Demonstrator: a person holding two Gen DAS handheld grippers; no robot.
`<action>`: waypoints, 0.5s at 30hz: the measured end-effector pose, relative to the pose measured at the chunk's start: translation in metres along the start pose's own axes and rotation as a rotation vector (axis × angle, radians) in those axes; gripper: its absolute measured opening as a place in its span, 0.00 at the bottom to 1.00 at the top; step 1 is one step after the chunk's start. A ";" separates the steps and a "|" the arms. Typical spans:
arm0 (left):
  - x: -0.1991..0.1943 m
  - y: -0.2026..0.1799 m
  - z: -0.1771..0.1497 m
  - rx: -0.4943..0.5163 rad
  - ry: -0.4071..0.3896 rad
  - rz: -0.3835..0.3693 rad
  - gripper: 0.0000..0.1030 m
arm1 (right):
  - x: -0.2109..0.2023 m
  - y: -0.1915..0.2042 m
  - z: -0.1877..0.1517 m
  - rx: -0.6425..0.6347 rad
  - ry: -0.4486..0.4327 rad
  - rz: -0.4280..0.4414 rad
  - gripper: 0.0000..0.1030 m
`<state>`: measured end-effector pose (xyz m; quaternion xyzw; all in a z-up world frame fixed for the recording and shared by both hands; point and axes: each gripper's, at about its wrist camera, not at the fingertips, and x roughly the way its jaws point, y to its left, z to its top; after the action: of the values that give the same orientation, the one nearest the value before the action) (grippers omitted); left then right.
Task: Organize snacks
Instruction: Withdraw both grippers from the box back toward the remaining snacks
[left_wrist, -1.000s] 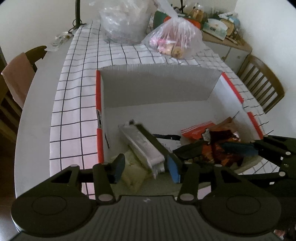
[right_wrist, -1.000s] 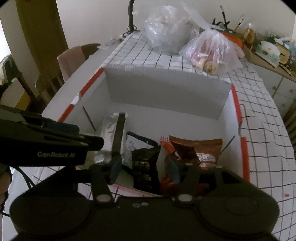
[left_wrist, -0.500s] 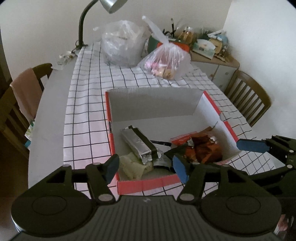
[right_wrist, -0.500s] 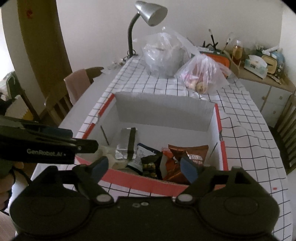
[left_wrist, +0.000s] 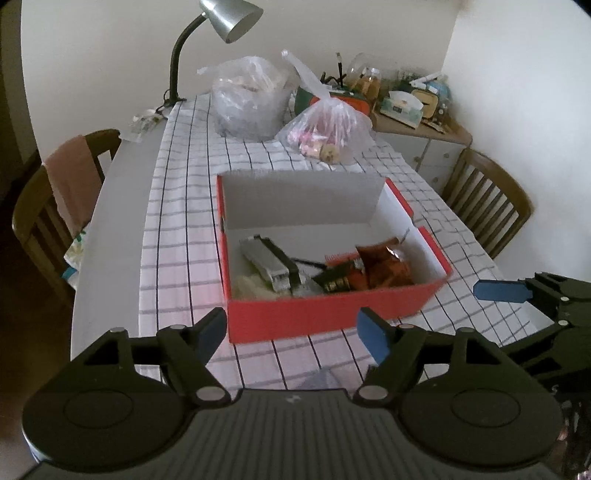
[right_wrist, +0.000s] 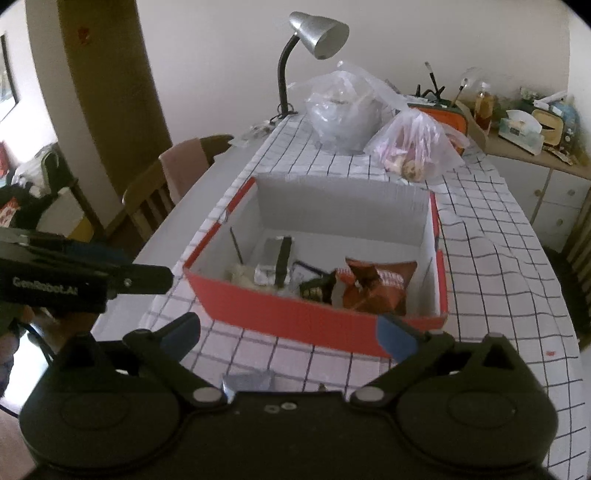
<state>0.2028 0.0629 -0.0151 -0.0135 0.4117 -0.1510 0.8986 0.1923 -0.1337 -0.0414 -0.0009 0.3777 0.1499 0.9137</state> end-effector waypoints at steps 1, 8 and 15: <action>-0.001 -0.002 -0.005 -0.003 0.006 0.002 0.75 | -0.001 -0.002 -0.004 -0.006 0.007 0.000 0.99; 0.002 -0.013 -0.041 -0.012 0.075 0.035 0.75 | 0.002 -0.016 -0.037 -0.010 0.076 0.006 0.99; 0.006 -0.025 -0.075 -0.017 0.131 0.055 0.75 | 0.012 -0.031 -0.065 -0.017 0.139 0.010 0.97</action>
<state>0.1444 0.0450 -0.0656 0.0001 0.4712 -0.1236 0.8733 0.1637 -0.1674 -0.0991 -0.0172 0.4391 0.1572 0.8844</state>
